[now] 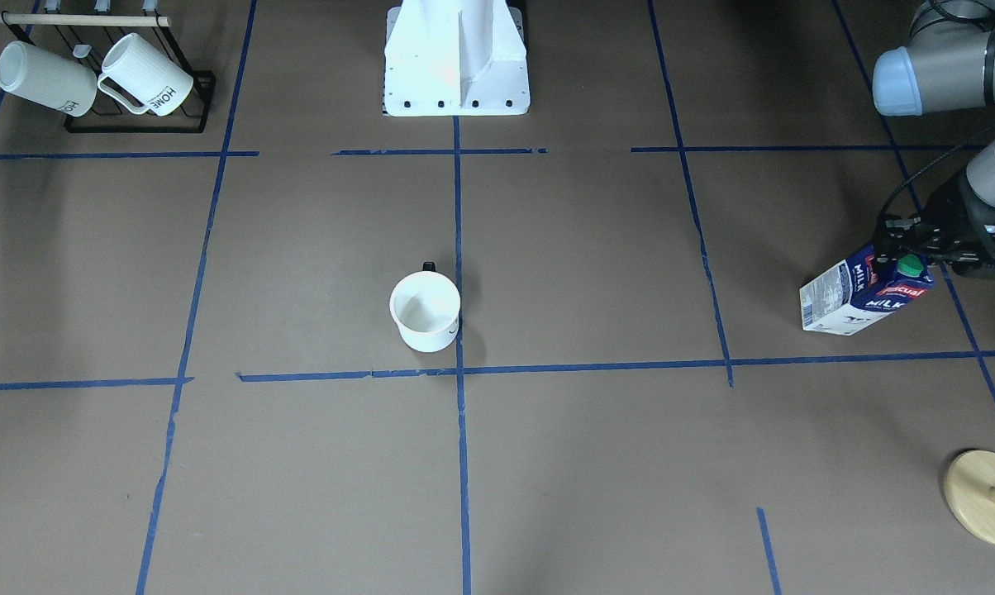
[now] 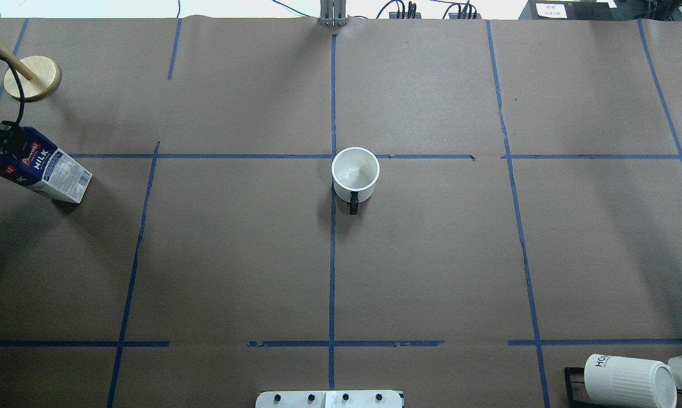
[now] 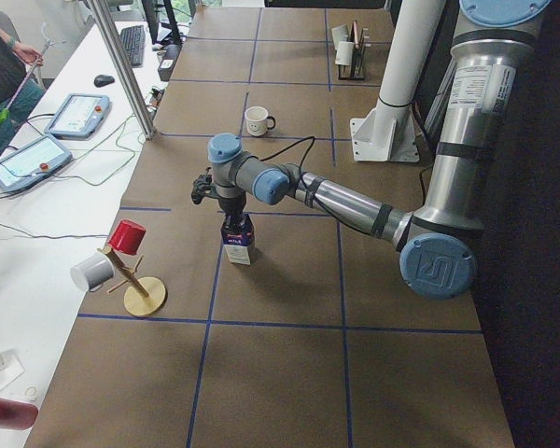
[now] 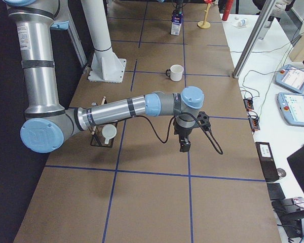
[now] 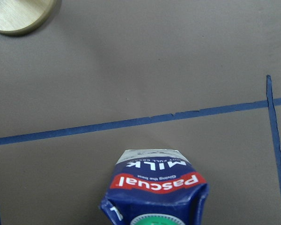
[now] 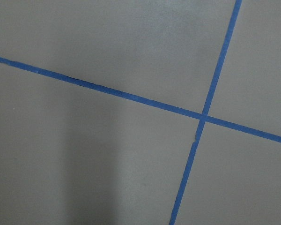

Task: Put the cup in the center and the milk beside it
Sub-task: 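Move the left gripper down onto the milk carton's top, then grasp the milk carton and carry it toward the mug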

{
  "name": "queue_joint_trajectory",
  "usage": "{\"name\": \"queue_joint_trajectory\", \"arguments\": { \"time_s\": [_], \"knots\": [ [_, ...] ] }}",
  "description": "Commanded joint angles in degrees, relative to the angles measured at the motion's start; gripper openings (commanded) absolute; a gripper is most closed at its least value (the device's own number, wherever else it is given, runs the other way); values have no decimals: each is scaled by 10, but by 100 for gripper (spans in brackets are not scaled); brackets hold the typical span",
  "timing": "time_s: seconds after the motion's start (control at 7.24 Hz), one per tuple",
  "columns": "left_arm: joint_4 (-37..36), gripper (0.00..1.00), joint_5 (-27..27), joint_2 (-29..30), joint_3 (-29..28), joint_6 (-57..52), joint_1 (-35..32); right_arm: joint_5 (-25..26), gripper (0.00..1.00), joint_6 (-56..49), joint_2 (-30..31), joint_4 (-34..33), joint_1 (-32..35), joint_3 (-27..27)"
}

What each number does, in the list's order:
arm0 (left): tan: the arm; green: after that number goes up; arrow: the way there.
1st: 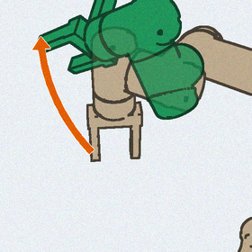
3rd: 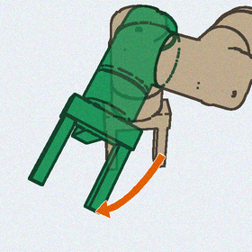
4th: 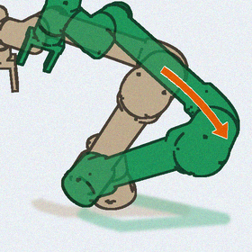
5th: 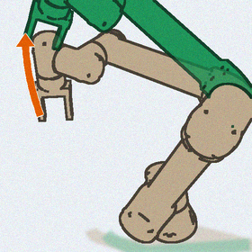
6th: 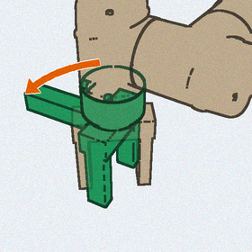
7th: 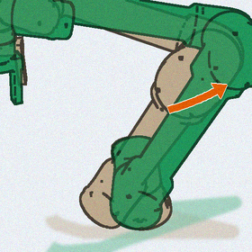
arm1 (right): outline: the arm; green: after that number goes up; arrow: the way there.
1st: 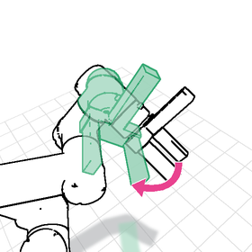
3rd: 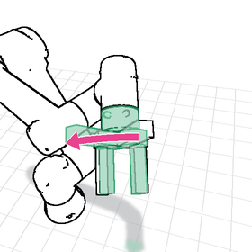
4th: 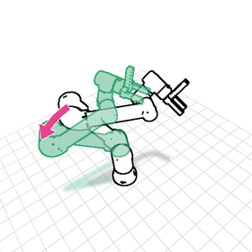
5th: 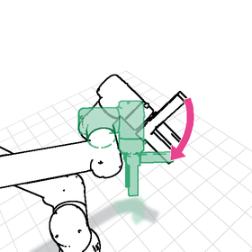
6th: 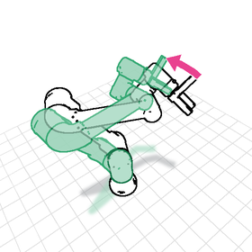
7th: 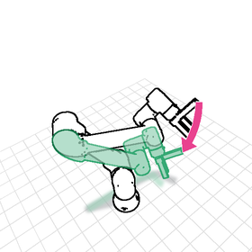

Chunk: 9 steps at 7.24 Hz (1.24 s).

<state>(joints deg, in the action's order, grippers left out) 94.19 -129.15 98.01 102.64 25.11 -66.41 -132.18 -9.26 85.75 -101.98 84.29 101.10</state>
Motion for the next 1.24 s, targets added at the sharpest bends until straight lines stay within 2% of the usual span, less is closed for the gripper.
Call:
{"name": "queue_joint_trajectory", "arguments": {
  "time_s": [0.0, 0.14, 0.28, 0.41, 0.69, 0.83, 1.11],
  "knots": [
    [-133, 38, -1, 50, 68, 0, 0, 0, 100, 0, 0, -1, 0, 0],
    [-222, 38, 0, 104, 90, 2, 0, 0, 100, 0, 0, -1, 0, 0],
    [-271, 39, 0, 156, 90, 8, 3, 0, 100, 0, 0, -1, 0, 0],
    [-282, 39, 0, 176, 85, 12, 19, 0, 100, 0, -1, -1, 0, 0],
    [-278, 39, 2, 235, 77, 143, 77, 0, 100, 0, -1, -1, 0, -2],
    [-277, 40, 1, 269, 54, 182, 105, 0, 100, 0, -1, -1, 0, -3],
    [-266, 40, 22, 373, -39, 236, 151, 0, 100, 0, -1, -1, 0, -3]
  ]
}}
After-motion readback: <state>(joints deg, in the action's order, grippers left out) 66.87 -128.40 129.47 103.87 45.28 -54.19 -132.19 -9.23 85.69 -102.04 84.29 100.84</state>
